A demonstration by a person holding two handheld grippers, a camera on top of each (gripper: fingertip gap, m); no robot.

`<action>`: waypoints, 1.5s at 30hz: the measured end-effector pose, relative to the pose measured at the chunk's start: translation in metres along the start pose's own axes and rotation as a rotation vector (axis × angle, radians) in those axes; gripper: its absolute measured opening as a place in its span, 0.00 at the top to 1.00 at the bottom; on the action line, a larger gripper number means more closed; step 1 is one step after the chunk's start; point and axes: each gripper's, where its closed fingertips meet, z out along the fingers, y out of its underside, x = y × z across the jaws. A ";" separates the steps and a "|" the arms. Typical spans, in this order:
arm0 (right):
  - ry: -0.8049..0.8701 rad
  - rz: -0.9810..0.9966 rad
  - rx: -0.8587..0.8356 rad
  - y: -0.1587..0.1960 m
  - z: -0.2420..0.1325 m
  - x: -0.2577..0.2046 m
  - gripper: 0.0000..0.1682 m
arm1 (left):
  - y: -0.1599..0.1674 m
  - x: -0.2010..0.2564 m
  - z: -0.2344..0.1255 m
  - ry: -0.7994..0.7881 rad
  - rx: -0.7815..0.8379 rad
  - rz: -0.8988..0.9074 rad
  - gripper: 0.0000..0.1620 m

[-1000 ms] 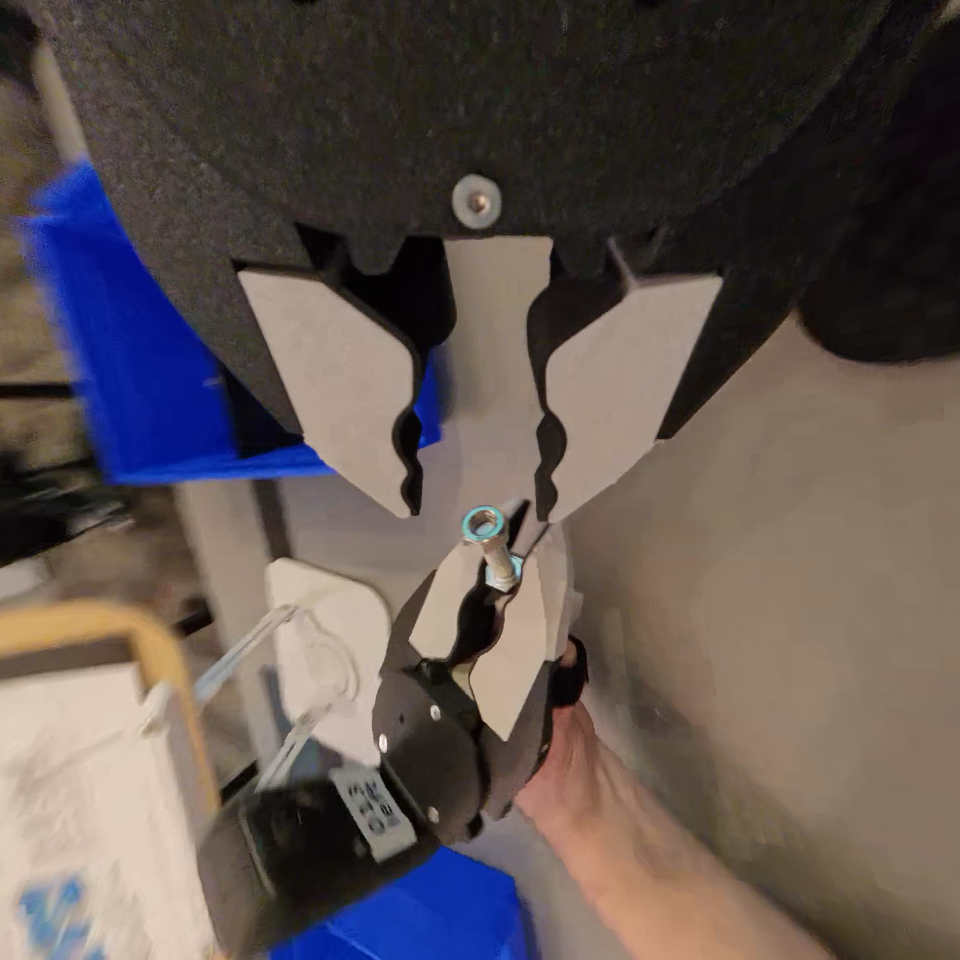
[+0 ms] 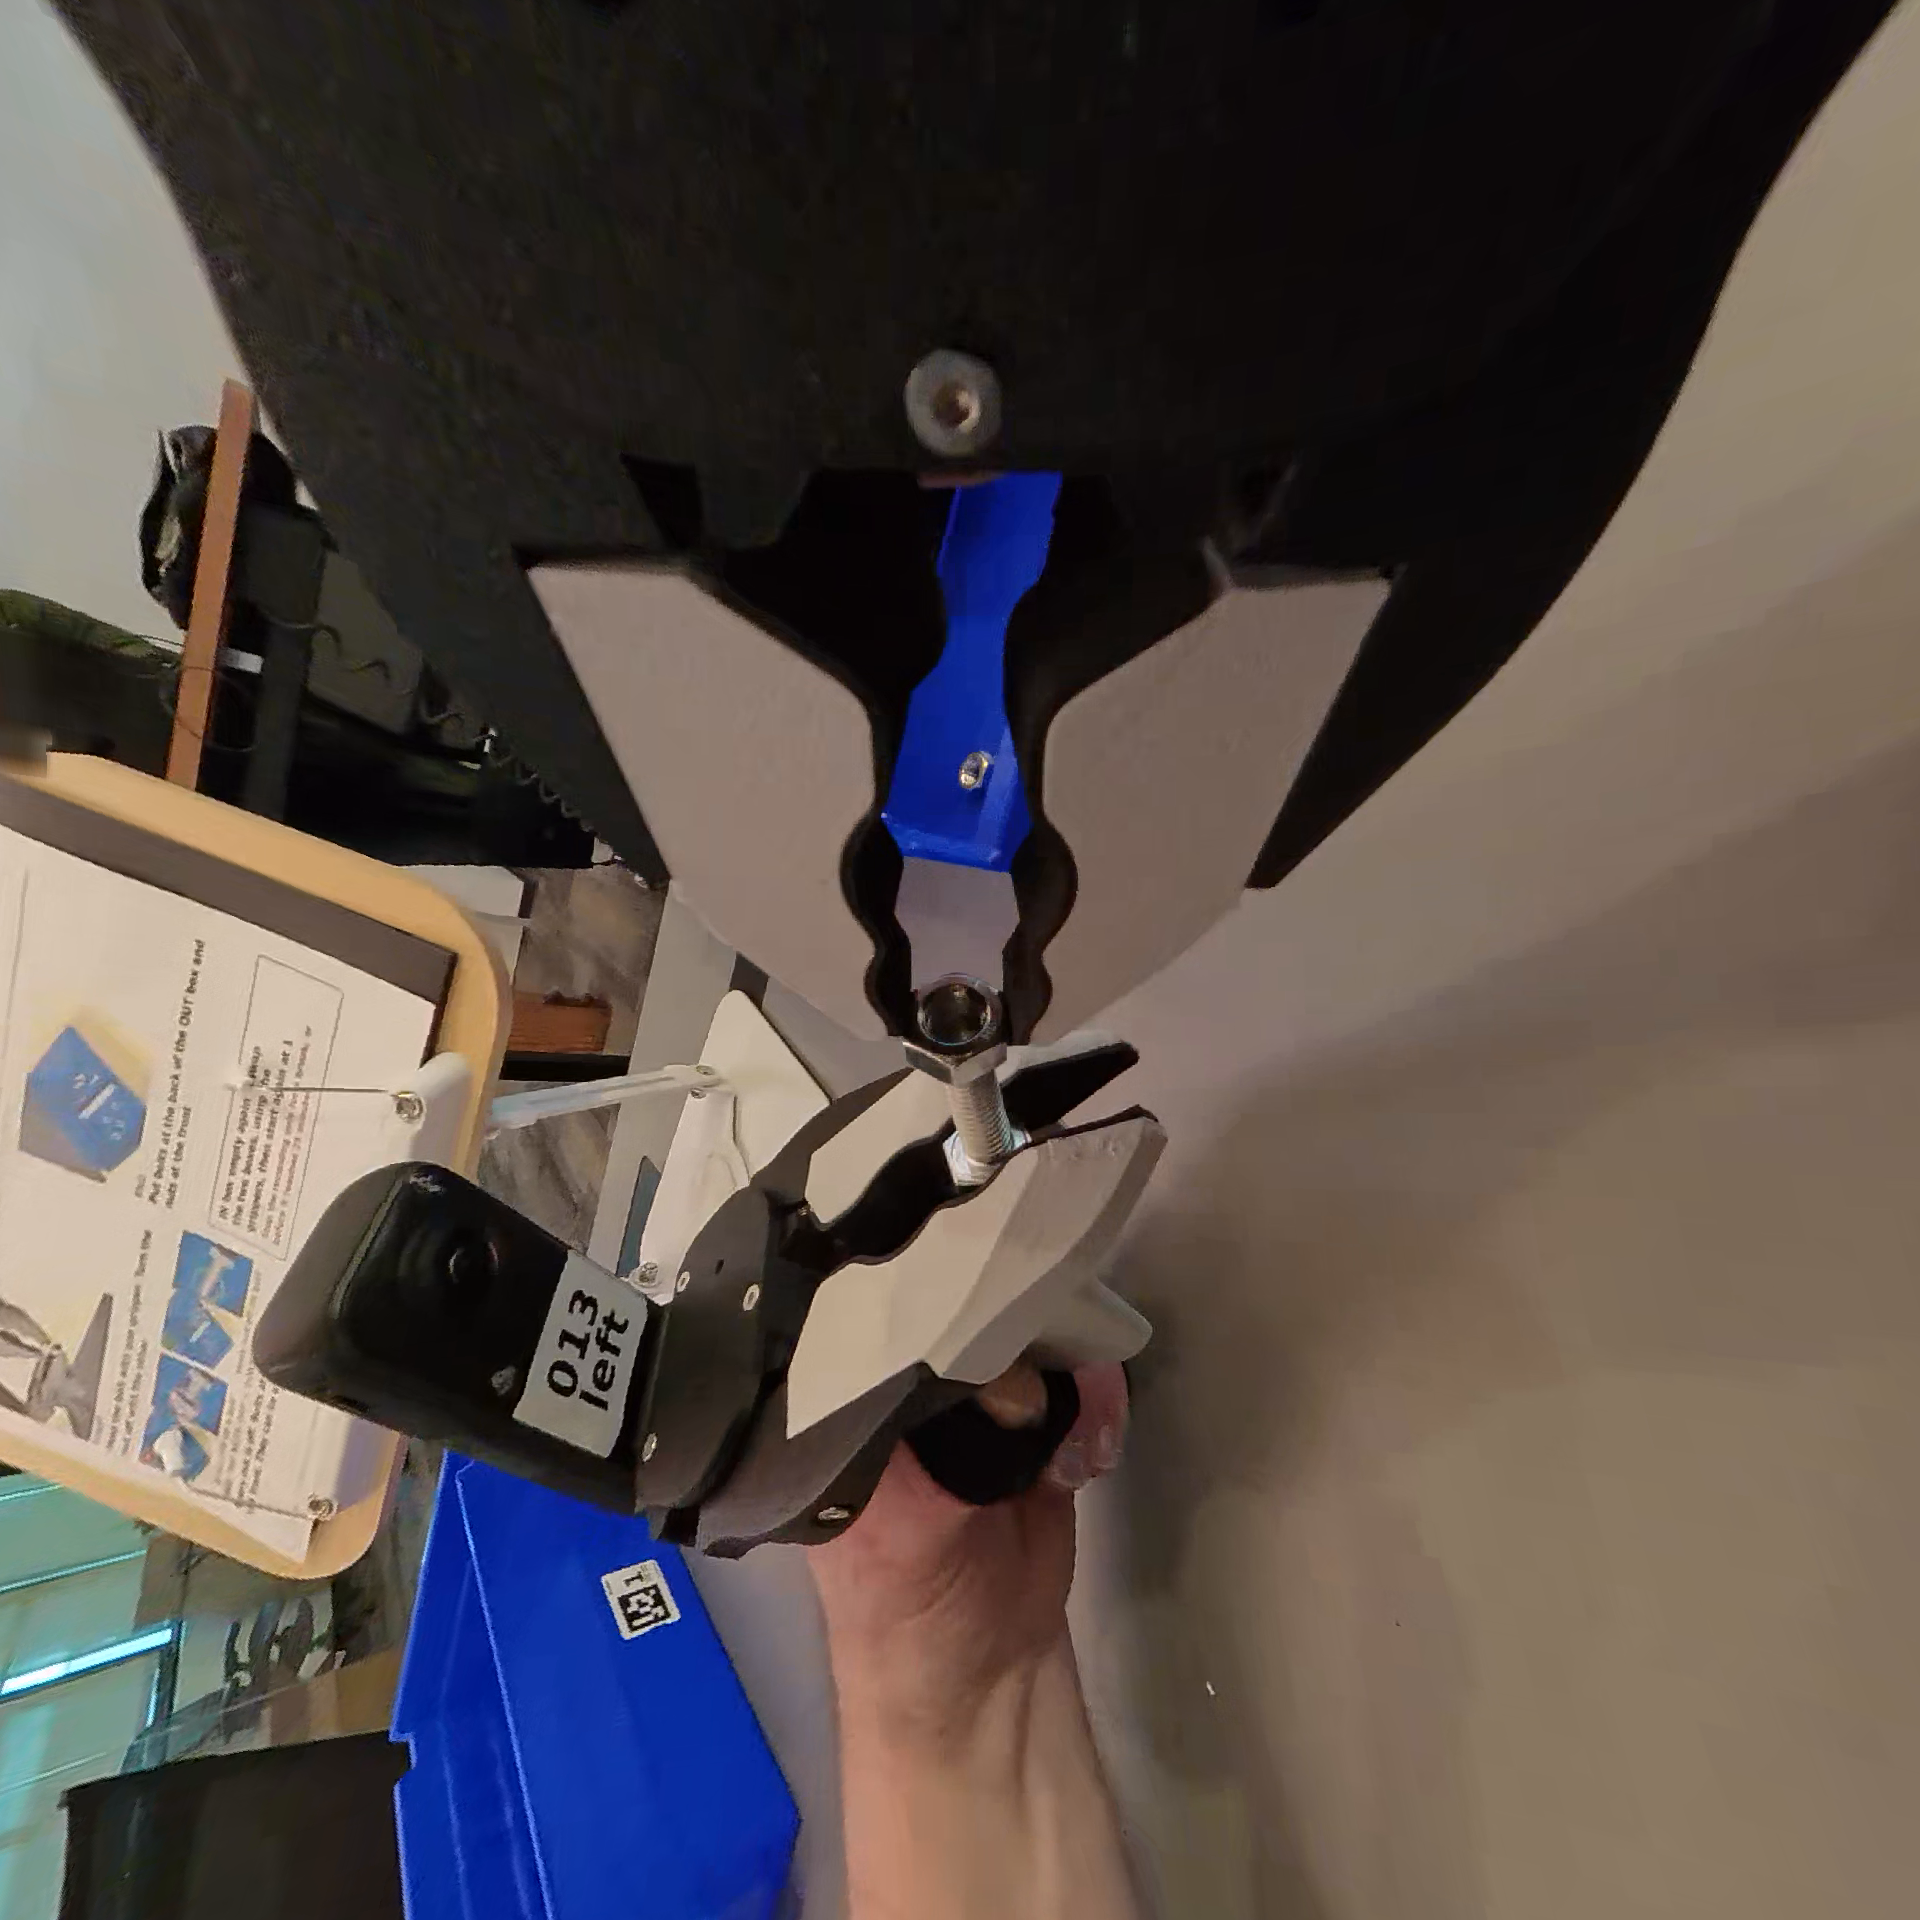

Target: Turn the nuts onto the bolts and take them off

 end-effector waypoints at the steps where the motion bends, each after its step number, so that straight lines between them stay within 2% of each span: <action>1: 0.002 -0.002 0.001 0.000 0.000 0.001 0.90 | 0.000 0.000 0.000 0.001 0.000 -0.001 0.91; 11: -0.003 0.040 0.009 0.000 0.001 0.000 0.90 | 0.002 -0.001 0.001 -0.009 -0.012 0.009 0.91; 19: 0.061 -0.220 -0.051 -0.007 -0.003 0.002 0.90 | 0.001 0.011 0.000 0.101 0.015 -0.024 0.91; 24: 0.086 -0.298 -0.086 -0.005 -0.007 0.006 0.90 | -0.004 0.014 -0.004 0.138 0.059 -0.038 0.91; 28: 0.077 -0.024 -0.045 0.006 -0.015 0.022 0.90 | -0.003 0.009 -0.007 0.096 0.039 -0.020 0.91; 31: 0.109 0.262 -0.085 0.049 -0.021 0.044 0.90 | -0.005 0.002 -0.012 0.051 0.038 -0.011 0.91; 36: 0.038 0.741 -0.244 0.131 -0.003 0.045 0.90 | -0.005 -0.017 -0.017 -0.074 0.034 -0.006 0.91; 39: -0.036 0.832 -0.357 0.165 0.019 0.031 0.89 | -0.003 -0.022 -0.018 -0.107 0.015 0.004 0.91; 42: -0.149 0.943 -0.375 0.180 0.046 0.015 0.89 | 0.000 -0.023 -0.016 -0.116 0.002 0.003 0.91; 45: -0.198 0.965 -0.440 0.200 0.063 0.006 0.89 | 0.003 -0.026 -0.016 -0.132 -0.014 0.008 0.91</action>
